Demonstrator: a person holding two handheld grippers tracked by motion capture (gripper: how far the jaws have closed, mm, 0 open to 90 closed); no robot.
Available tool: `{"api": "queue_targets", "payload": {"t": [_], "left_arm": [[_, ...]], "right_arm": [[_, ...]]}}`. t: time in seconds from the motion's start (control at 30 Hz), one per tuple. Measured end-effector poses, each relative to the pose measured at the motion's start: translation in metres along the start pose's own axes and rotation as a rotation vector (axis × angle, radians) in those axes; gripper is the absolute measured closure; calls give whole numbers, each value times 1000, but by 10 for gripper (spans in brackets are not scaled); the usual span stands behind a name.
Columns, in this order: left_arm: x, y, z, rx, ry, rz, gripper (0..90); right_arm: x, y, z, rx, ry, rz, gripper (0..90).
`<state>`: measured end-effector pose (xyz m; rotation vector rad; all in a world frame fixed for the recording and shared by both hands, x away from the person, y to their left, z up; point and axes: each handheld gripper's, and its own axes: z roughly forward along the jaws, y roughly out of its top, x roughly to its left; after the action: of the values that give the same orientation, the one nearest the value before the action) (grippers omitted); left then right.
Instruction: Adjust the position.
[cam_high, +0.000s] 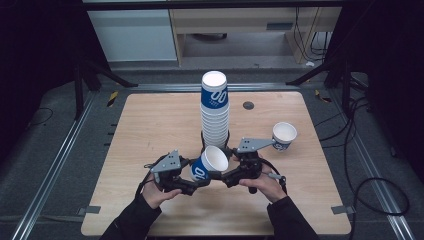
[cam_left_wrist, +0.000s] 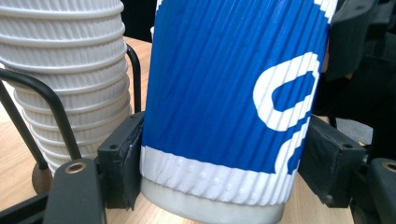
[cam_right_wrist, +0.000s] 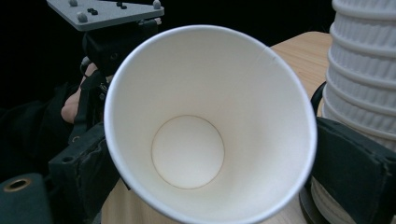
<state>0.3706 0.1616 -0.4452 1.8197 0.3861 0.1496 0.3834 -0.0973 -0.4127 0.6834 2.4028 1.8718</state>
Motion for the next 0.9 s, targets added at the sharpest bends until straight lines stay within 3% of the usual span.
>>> {"api": "queue_targets", "payload": {"t": [0.6, 0.9], "left_arm": [[-2, -1, 4, 5, -8, -3, 243], [-2, -1, 4, 1, -16, -14, 230]], "right_arm": [[-1, -6, 10, -10, 31, 27, 160], [2, -6, 10, -20, 41, 9, 202]]}}
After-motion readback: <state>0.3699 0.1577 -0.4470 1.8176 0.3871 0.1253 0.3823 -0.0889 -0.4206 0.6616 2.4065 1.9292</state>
